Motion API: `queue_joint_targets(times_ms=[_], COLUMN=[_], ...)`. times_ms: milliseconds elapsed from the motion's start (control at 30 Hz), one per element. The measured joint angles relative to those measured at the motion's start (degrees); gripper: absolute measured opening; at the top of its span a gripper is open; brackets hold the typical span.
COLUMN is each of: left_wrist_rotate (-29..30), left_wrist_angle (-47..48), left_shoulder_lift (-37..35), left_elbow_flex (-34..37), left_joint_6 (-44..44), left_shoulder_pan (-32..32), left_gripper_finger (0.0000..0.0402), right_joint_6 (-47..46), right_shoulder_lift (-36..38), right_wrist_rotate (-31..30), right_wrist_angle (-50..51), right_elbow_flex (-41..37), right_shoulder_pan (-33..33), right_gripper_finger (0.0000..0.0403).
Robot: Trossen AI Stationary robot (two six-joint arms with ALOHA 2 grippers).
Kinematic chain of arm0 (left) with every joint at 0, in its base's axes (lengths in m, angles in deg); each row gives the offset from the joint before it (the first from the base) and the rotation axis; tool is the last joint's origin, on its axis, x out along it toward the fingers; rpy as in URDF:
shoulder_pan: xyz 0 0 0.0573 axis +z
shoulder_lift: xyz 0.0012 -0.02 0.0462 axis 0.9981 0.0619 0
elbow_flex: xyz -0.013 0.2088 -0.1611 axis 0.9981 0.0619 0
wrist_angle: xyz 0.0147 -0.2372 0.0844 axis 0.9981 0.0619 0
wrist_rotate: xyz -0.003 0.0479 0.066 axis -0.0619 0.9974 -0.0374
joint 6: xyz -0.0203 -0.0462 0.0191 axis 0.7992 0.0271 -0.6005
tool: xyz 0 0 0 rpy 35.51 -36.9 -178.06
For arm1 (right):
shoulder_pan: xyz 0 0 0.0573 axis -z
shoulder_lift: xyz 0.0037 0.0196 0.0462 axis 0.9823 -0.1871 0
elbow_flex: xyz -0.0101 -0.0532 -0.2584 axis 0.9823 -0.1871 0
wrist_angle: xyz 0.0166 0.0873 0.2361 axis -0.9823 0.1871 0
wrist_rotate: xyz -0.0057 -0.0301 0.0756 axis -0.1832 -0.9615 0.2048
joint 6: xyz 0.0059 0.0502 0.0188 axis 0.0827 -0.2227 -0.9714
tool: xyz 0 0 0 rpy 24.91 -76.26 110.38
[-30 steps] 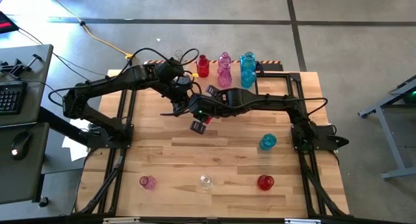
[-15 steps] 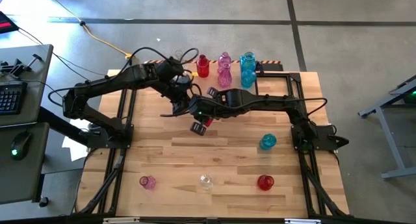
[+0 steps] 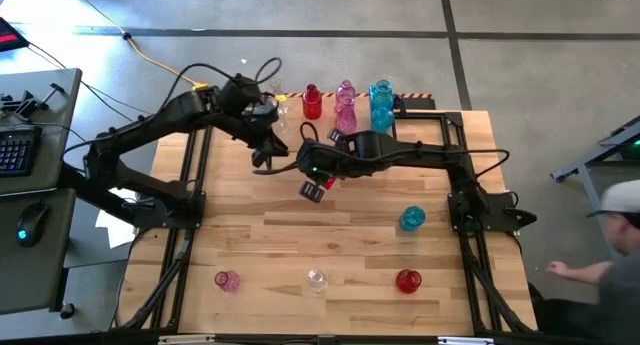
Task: Sort vases onto shelf
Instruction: Put the left red vase on the shelf aligned with the other red vase
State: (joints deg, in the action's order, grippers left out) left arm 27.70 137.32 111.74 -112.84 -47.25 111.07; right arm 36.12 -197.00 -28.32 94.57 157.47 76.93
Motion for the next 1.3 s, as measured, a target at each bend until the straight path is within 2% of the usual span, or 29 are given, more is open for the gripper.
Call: queue_joint_targets(times_ms=[400,867,1100,1300], left_wrist_rotate=[0.38,0.49,0.66,0.9], left_wrist_angle=[0.16,0.22,0.2,0.18], left_shoulder_lift=[-4.03,-4.04,-4.02,-4.01], left_elbow_flex=[0.04,0.12,0.15,0.15], left_joint_6=[-0.02,1.52,1.92,2.08], left_shoulder_pan=[1.3,1.3,1.31,1.73], left_gripper_finger=[0.0099,0.0099,0.0099,0.0099], right_joint_6=[5.3,13.46,14.32,14.34], right_shoulder_lift=[5.63,7.82,9.12,14.88], right_wrist_rotate=[-3.5,2.63,5.47,6.96], right_wrist_angle=[2.16,2.64,2.46,-3.02], right_elbow_flex=[0.04,-0.04,-4.24,-13.13], right_shoulder_pan=[1.89,5.88,7.63,8.72], right_gripper_finger=[0.0067,0.0067,0.0067,0.0067])
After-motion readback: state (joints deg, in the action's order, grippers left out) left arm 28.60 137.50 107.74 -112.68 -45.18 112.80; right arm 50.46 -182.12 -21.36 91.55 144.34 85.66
